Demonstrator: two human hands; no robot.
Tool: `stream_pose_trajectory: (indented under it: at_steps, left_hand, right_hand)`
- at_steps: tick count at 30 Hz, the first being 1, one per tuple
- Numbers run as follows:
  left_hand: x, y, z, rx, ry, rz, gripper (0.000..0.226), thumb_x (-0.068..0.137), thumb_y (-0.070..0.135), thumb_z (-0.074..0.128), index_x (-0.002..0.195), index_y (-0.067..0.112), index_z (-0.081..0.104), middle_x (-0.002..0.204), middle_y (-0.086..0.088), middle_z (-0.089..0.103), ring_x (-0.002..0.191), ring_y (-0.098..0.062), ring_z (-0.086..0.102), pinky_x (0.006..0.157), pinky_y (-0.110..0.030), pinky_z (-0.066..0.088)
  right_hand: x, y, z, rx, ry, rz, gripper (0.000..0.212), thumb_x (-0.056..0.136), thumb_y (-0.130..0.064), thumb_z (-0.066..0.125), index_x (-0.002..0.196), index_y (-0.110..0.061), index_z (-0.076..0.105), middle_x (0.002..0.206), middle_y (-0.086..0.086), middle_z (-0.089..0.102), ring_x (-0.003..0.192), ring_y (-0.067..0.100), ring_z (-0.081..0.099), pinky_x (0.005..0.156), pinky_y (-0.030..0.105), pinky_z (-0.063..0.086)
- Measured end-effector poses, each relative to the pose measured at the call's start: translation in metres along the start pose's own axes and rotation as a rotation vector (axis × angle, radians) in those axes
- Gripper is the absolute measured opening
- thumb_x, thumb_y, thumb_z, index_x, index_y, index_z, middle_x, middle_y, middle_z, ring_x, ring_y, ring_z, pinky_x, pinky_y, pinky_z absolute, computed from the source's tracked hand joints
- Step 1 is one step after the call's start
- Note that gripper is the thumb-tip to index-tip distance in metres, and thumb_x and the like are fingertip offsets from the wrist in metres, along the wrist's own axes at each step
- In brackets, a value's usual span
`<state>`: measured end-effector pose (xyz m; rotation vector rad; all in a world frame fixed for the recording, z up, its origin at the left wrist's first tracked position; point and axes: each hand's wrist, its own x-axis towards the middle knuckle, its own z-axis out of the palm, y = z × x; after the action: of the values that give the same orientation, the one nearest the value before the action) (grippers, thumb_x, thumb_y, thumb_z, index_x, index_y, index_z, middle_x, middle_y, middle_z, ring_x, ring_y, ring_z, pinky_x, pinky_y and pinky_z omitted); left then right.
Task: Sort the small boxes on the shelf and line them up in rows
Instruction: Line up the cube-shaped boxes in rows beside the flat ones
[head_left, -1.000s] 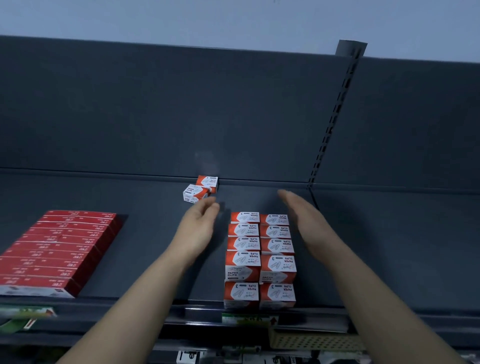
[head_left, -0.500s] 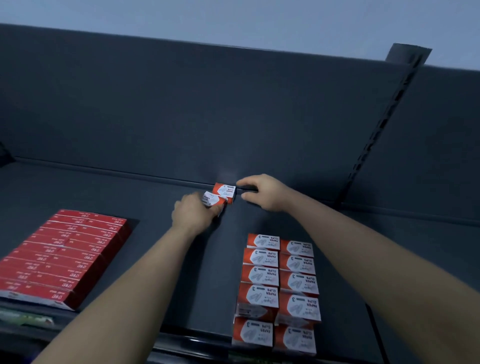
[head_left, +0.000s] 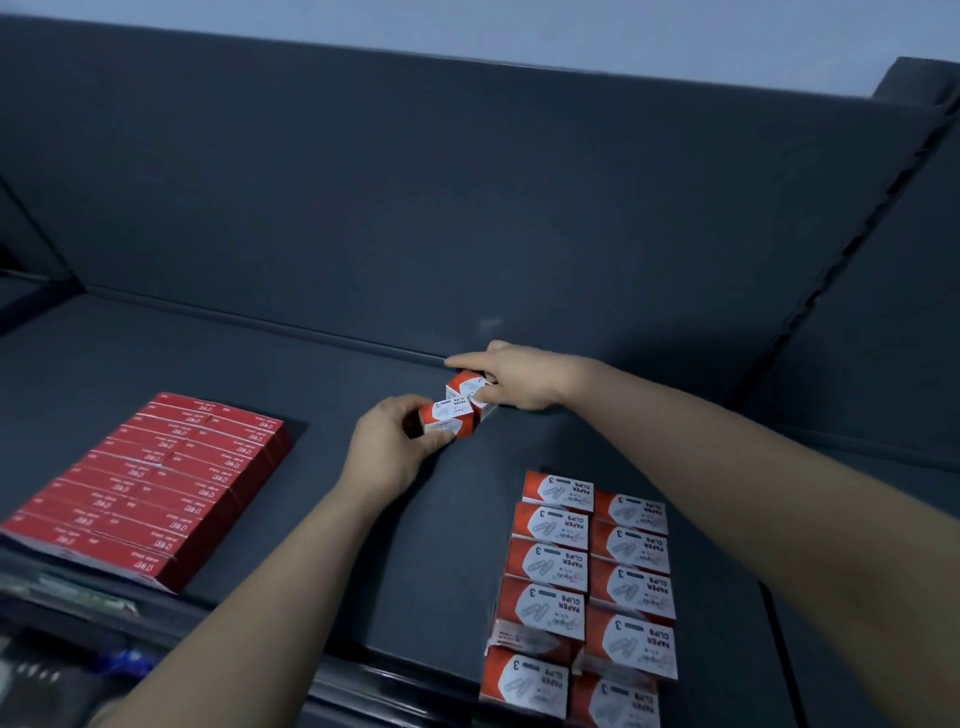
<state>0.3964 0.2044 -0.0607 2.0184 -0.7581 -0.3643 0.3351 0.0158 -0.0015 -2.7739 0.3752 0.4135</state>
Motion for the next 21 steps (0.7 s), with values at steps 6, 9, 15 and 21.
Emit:
stream_pose_trajectory:
  at_steps: [6, 9, 15, 21]
  left_hand:
    - [-0.011, 0.003, -0.010, -0.139, -0.037, -0.021, 0.021, 0.077, 0.018, 0.079, 0.095, 0.021, 0.069, 0.087, 0.008, 0.072, 0.073, 0.000, 0.066, 0.067, -0.013, 0.050]
    - [-0.020, 0.006, -0.012, -0.244, -0.001, -0.036, 0.019, 0.079, 0.019, 0.077, 0.096, 0.019, 0.068, 0.087, 0.008, 0.073, 0.072, 0.002, 0.065, 0.065, -0.008, 0.048]
    - [-0.046, 0.018, -0.019, -0.475, -0.033, -0.018, 0.024, 0.085, 0.019, 0.070, 0.109, 0.020, 0.067, 0.099, 0.000, 0.073, 0.087, -0.010, 0.067, 0.080, -0.021, 0.051]
    - [-0.086, 0.048, -0.038, -0.643, -0.147, 0.110, 0.034, 0.076, 0.022, 0.068, 0.108, 0.015, 0.061, 0.093, -0.003, 0.072, 0.082, -0.009, 0.064, 0.076, -0.018, 0.051]
  right_hand:
    - [0.000, -0.006, -0.010, 0.004, -0.138, 0.035, 0.040, 0.090, -0.030, 0.057, 0.128, -0.029, 0.043, 0.110, 0.004, 0.053, 0.075, 0.019, 0.063, 0.074, 0.032, 0.054]
    - [-0.010, 0.000, -0.005, 0.185, -0.104, 0.052, 0.033, 0.085, -0.023, 0.067, 0.107, -0.019, 0.041, 0.091, 0.008, 0.066, 0.064, 0.017, 0.063, 0.057, 0.029, 0.051]
    - [-0.053, 0.009, -0.003, 0.379, 0.077, 0.092, 0.042, 0.084, -0.012, 0.067, 0.119, -0.021, 0.044, 0.094, 0.011, 0.067, 0.068, 0.017, 0.062, 0.067, 0.034, 0.053]
    - [-0.147, -0.019, 0.004, 0.664, 0.511, 0.117, 0.025, 0.085, -0.019, 0.067, 0.107, -0.026, 0.058, 0.088, -0.002, 0.070, 0.083, 0.016, 0.067, 0.078, 0.034, 0.052]
